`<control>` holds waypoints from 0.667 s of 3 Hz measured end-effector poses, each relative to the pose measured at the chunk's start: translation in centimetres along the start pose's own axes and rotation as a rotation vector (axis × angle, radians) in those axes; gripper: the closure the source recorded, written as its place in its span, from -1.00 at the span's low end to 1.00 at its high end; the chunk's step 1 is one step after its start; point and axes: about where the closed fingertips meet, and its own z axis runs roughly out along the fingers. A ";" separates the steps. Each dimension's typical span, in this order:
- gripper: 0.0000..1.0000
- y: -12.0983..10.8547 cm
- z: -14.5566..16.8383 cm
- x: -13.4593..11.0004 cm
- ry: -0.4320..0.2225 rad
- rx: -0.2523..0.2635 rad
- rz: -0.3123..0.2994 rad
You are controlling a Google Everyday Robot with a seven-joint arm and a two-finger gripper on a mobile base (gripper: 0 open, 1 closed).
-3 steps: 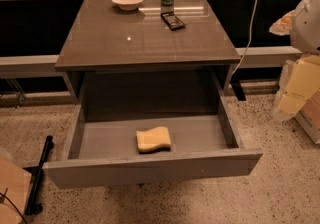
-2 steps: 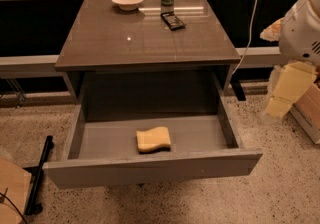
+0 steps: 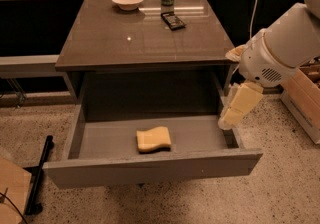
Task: Pick sponge from top drawer and place on counter
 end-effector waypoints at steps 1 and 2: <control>-1.00 0.0 0.0 0.0 0.000 0.000 0.000; -1.00 -0.3 2.5 -0.8 -0.029 -0.013 0.011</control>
Offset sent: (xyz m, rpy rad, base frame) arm 0.0303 0.0383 -0.0457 0.0846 0.0187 -0.0017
